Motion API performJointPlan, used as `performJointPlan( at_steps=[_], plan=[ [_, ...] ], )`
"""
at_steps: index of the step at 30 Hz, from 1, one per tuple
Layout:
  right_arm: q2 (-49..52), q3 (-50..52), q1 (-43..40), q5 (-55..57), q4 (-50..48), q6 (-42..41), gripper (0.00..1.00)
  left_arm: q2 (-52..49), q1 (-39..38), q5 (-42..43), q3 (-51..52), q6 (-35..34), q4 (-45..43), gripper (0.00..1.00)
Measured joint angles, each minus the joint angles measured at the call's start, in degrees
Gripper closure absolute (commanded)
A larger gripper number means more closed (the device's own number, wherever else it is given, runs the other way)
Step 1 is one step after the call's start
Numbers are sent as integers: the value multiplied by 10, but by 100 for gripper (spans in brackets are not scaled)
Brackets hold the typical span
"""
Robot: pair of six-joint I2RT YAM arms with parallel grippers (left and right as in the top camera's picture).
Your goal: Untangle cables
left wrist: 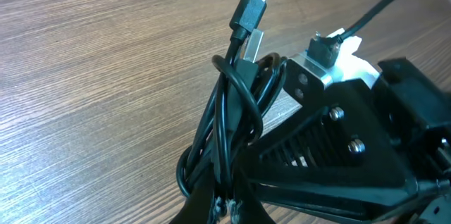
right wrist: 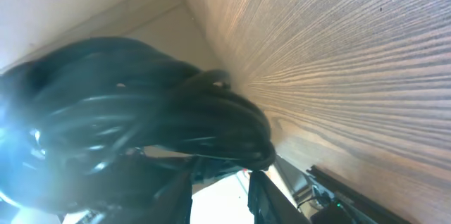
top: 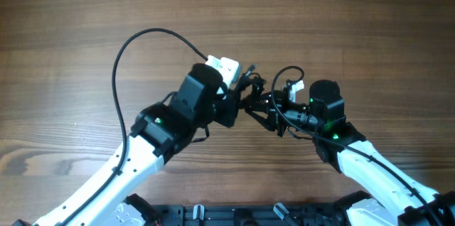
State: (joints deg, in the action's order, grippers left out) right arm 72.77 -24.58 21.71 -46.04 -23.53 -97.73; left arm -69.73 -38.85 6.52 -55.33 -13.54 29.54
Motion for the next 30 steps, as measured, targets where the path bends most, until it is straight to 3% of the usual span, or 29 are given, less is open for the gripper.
performJointPlan(
  at_steps=[7,13,17,28,30],
  plan=[
    [0,0,4,0,-2,-12,73,0,-54,-49,0,-5,-9,96],
    [0,0,4,3,-5,-21,95,0,-57,-52,1,-65,-35,96],
    [0,0,4,7,-4,-35,96,0,-57,-57,1,-109,-39,96],
    [0,0,-21,30,-3,-13,95,0,-57,-82,1,-134,35,96],
    [0,0,-21,42,0,6,88,0,-57,-58,1,-136,12,96]
  ],
)
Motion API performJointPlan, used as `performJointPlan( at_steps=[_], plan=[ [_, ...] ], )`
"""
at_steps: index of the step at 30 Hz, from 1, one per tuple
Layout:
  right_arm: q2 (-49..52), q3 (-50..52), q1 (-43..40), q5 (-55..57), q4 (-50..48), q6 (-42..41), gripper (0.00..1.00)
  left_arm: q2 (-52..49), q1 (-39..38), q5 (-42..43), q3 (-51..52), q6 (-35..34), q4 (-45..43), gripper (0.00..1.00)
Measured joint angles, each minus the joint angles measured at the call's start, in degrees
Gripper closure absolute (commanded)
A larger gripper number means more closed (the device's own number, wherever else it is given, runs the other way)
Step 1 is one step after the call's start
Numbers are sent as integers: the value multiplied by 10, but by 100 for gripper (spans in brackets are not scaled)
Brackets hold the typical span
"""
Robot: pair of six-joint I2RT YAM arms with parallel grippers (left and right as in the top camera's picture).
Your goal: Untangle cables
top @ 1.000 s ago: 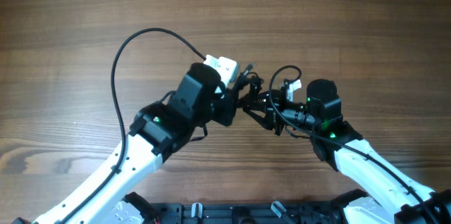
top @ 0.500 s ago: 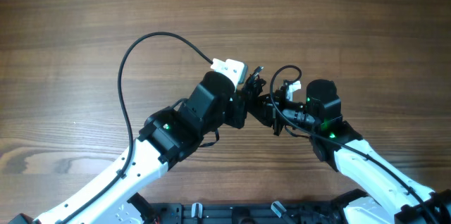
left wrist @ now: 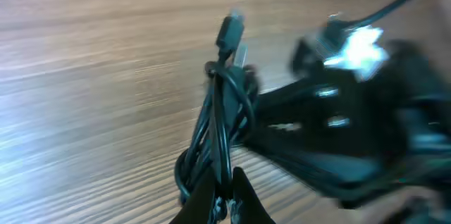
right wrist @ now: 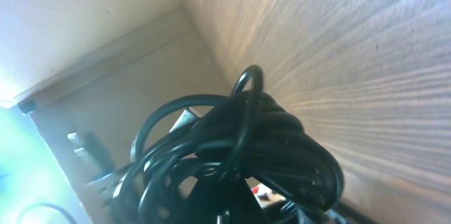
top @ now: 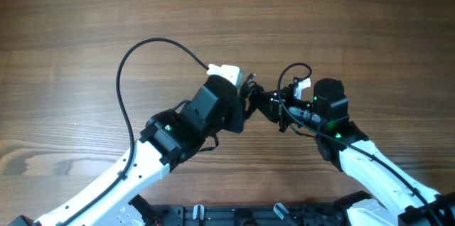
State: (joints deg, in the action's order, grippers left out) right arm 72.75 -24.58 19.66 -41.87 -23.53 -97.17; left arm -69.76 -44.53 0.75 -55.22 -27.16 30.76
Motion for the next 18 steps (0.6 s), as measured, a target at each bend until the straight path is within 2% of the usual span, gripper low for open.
performJointPlan(
  at_steps=[1,3,4,5,6,7,8,9,12,15,18],
  plan=[
    [0,0,0,3,3,9,82,0,0,14,0,-8,-17,96],
    [-1,0,0,10,4,38,52,-1,0,28,0,-38,-38,96],
    [-2,0,-1,13,4,64,41,-1,0,34,1,-56,-48,96],
    [-4,0,-2,18,2,106,32,-2,0,39,1,-72,-54,96],
    [-5,0,-4,23,2,132,29,-2,1,45,1,-81,-54,96],
    [-4,0,-11,29,2,179,16,-2,2,52,1,-89,-55,96],
    [-4,0,-26,27,-10,201,10,-1,7,62,1,-102,-52,96],
    [-4,1,-38,13,-41,231,6,-1,13,66,1,-108,-48,96],
    [-8,1,-78,-32,-100,290,4,0,45,84,1,-125,-23,96],
    [-9,1,-110,-64,-99,365,4,1,86,114,1,-126,-21,96],
    [-9,1,-120,-103,-86,491,8,1,142,183,1,-94,-21,96]
  ],
)
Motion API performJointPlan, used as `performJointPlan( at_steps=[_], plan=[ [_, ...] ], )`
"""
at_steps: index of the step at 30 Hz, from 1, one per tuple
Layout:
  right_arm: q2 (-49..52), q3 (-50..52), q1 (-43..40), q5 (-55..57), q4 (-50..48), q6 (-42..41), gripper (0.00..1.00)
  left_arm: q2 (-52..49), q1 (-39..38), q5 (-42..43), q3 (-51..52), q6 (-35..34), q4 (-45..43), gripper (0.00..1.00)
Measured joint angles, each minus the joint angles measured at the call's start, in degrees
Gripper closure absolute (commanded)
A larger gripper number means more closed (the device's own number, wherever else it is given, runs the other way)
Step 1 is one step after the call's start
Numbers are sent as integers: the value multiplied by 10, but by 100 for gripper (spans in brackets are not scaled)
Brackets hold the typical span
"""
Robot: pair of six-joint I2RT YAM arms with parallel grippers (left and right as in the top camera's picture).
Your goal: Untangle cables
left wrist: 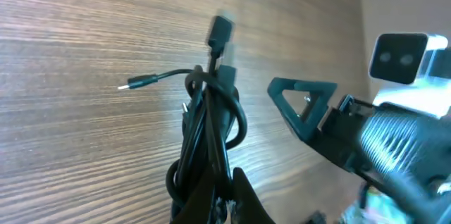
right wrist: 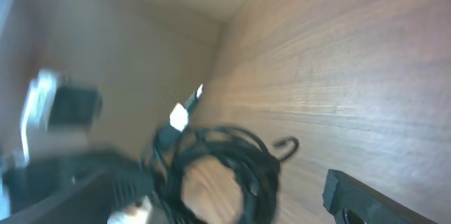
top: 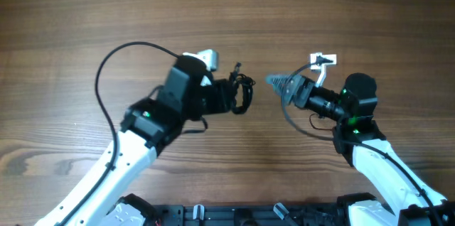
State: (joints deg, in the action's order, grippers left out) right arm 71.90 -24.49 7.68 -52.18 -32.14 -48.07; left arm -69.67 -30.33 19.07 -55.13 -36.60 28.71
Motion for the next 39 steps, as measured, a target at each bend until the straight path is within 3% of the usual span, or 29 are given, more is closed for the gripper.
performJointPlan(
  at_steps=[4,7,10,15,16,17,19,20,21,25,34,39],
  plan=[
    [0,0,0,-97,2,150,10,0,60,179,0,112,0,94],
    [0,0,0,-151,2,203,12,0,64,295,0,182,8,96],
    [0,0,0,-186,2,224,21,-6,57,337,0,207,11,96],
    [0,0,0,-216,2,243,83,-40,30,364,0,226,8,96],
    [0,0,0,-219,2,244,94,-44,30,364,0,227,7,80],
    [0,0,0,-220,5,245,95,-45,30,363,0,227,7,57],
    [0,0,0,-219,27,243,96,-45,35,354,0,230,5,38],
    [0,0,0,-214,36,238,96,-45,36,348,0,230,4,10],
    [0,0,0,-205,45,231,96,-45,37,341,0,226,4,0],
    [0,0,0,-138,58,147,96,-45,41,270,0,168,4,0],
    [0,0,0,30,56,-160,96,-45,41,165,0,52,4,0],
    [0,0,0,20,37,-184,95,-45,37,132,0,14,-7,2]
  ],
)
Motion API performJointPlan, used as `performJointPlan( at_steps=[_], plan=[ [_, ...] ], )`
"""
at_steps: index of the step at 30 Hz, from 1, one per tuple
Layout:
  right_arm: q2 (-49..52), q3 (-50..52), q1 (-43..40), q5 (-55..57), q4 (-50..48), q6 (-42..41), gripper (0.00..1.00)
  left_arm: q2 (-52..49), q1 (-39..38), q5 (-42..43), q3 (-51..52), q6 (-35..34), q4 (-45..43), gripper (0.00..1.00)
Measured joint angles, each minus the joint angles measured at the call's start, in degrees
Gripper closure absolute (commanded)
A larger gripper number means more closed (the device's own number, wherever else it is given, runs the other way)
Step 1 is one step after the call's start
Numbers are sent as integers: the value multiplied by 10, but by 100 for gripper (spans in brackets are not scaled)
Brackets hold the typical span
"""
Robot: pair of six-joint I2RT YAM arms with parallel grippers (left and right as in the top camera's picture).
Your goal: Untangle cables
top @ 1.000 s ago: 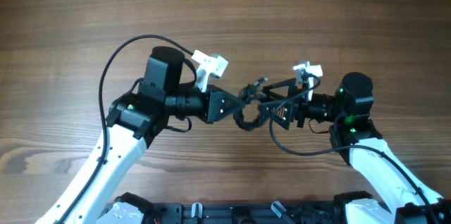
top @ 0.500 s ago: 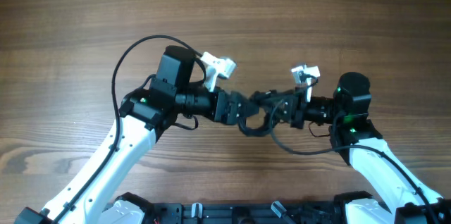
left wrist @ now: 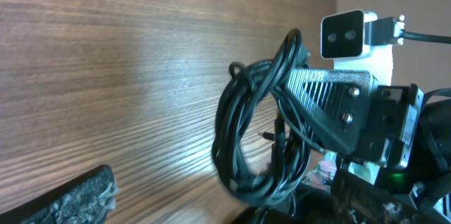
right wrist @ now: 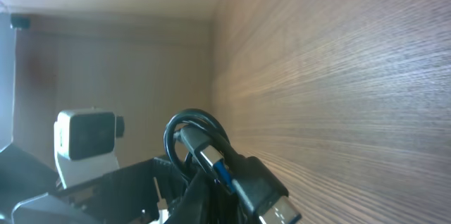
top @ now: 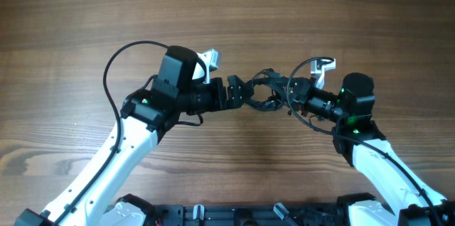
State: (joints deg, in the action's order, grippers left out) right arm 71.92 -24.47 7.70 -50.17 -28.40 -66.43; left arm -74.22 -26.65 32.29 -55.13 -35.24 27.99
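A bundle of black cables [top: 264, 91] hangs between the two grippers above the wooden table [top: 355, 13]. My right gripper [top: 286, 98] is shut on it; in the right wrist view the coils [right wrist: 189, 129] and a USB plug [right wrist: 264, 182] stick up from the shut fingers [right wrist: 201, 206]. My left gripper [top: 240, 94] faces it from the left, open. The left wrist view shows the coils [left wrist: 243, 132] hanging off the right gripper's finger [left wrist: 331, 104], between my own spread fingers [left wrist: 70, 196].
The left arm's own black lead [top: 114, 70] arches over the table at the left. A white camera block [top: 210, 59] sits on the left wrist and another [top: 323, 64] on the right. A black rail [top: 249, 215] runs along the front edge.
The bundle was in my shut left gripper, with the right gripper open and apart at the right. Now the grippers are close together, the right is shut on the bundle and the left is open.
At first both grippers were close together at the bundle, the left shut on it. Then the left held it at the left, clear of the open right gripper. Now the bundle sits in the right gripper and the left has let go.
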Motion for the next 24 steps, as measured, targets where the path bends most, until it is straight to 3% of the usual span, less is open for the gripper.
performJointPlan(
  at_steps=[4,6,10,14,16,18,20,21,22,23,24],
  plan=[
    [0,0,0,-71,-24,108,96,-2,-33,-6,0,7,-26,7],
    [0,0,0,-110,-26,156,96,-3,-55,5,0,49,-27,11],
    [0,0,0,-186,-38,236,94,-3,-97,29,0,138,-25,43],
    [0,0,-4,-245,-41,302,91,-5,-104,34,0,181,-19,54],
    [0,0,-4,-264,-45,320,90,-6,-104,37,0,196,-19,69],
    [0,0,-4,-282,-64,334,90,-6,-104,38,0,212,-7,95],
    [0,0,-4,-292,-73,339,85,-6,-104,39,-1,225,10,96],
    [1,0,-4,-294,-73,342,73,-6,-105,40,-2,230,12,96],
    [1,0,-4,-295,-75,345,50,-6,-106,40,-2,232,17,96],
    [1,0,-4,-297,-77,348,19,-6,-106,39,-2,234,21,96],
    [1,0,-4,-300,-79,348,0,-6,-106,33,-2,235,25,96]
  ],
)
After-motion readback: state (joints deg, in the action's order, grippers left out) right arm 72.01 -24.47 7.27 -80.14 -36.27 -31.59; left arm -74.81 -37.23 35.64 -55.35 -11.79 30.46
